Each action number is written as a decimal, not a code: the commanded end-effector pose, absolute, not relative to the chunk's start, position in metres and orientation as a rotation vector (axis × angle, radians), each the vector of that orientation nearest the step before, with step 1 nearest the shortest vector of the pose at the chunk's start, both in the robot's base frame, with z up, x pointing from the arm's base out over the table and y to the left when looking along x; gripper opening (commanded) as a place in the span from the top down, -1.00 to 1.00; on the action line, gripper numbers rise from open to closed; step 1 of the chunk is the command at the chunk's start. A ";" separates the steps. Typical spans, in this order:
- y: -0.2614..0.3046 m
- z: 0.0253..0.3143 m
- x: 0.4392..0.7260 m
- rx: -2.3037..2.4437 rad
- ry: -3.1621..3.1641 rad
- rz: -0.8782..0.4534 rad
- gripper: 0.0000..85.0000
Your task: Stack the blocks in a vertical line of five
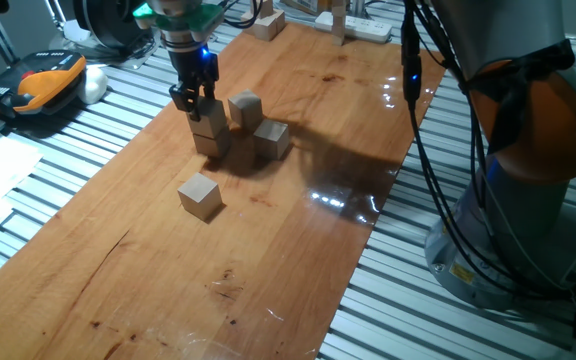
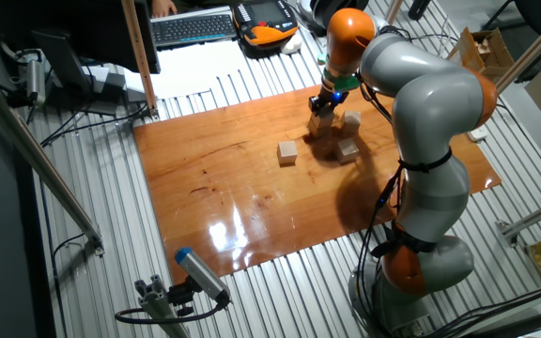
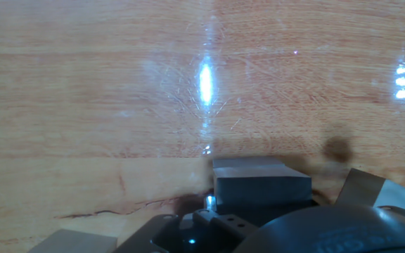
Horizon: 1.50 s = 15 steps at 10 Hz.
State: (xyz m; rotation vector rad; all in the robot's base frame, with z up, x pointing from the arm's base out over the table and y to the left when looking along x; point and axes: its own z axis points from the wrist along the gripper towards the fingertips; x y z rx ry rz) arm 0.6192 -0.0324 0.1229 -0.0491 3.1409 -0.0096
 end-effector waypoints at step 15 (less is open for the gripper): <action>-0.033 0.122 0.620 -0.066 3.153 0.002 1.00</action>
